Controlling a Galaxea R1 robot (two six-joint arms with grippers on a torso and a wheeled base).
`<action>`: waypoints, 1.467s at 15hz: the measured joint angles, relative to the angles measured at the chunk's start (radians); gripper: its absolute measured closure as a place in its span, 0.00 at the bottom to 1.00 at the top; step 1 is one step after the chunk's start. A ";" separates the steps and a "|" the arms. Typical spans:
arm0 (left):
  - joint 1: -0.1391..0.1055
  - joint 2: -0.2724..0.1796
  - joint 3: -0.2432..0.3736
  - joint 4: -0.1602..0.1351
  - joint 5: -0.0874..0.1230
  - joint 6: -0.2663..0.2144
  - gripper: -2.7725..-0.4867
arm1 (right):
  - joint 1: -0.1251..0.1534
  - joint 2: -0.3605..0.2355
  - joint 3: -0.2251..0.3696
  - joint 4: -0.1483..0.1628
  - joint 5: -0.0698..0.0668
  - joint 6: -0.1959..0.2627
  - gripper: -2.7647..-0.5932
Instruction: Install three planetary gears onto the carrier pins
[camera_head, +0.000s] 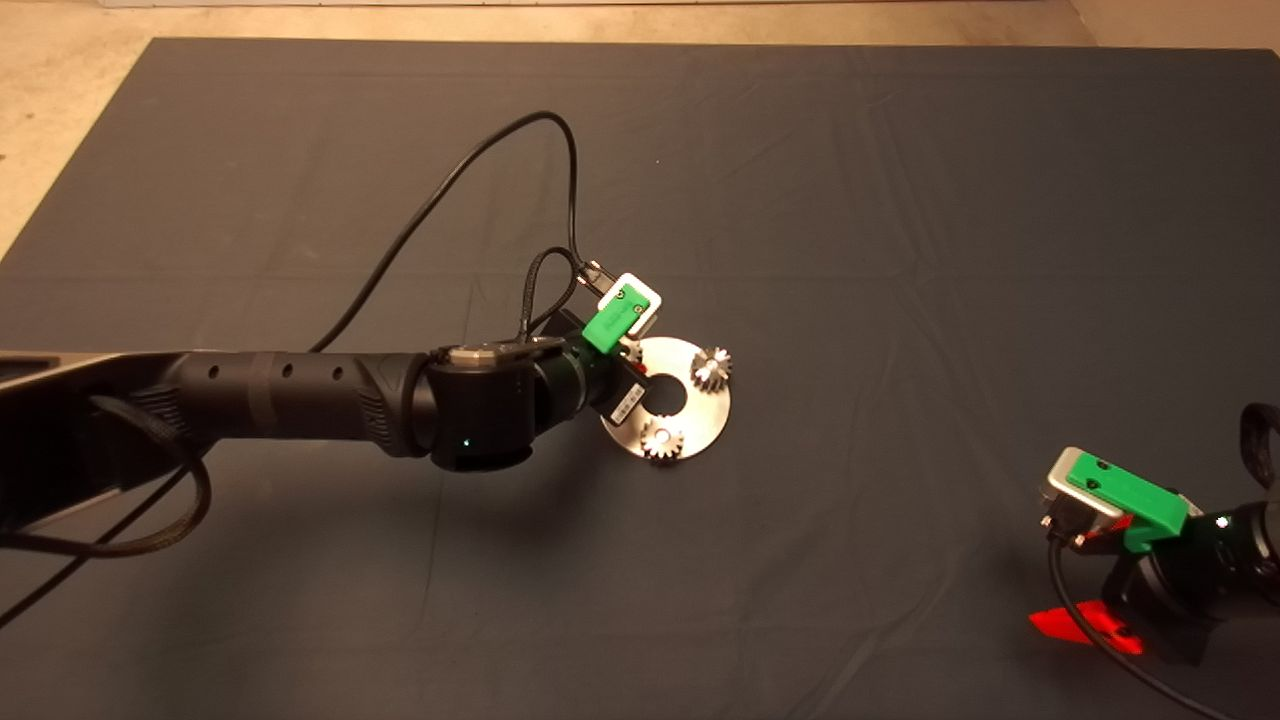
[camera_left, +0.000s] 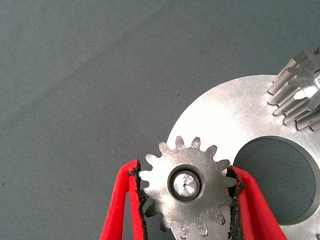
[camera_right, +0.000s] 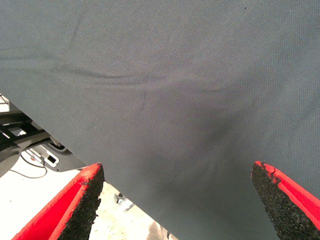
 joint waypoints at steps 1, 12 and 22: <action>0.000 0.000 0.000 0.000 0.000 0.000 0.94 | 0.000 0.000 0.000 0.000 0.000 0.000 0.27; 0.003 0.000 0.000 -0.003 0.002 0.000 0.80 | 0.000 0.000 0.000 0.000 0.000 0.000 0.27; 0.003 -0.002 0.000 -0.004 -0.004 0.001 0.63 | 0.000 0.000 0.000 0.000 0.000 0.000 0.27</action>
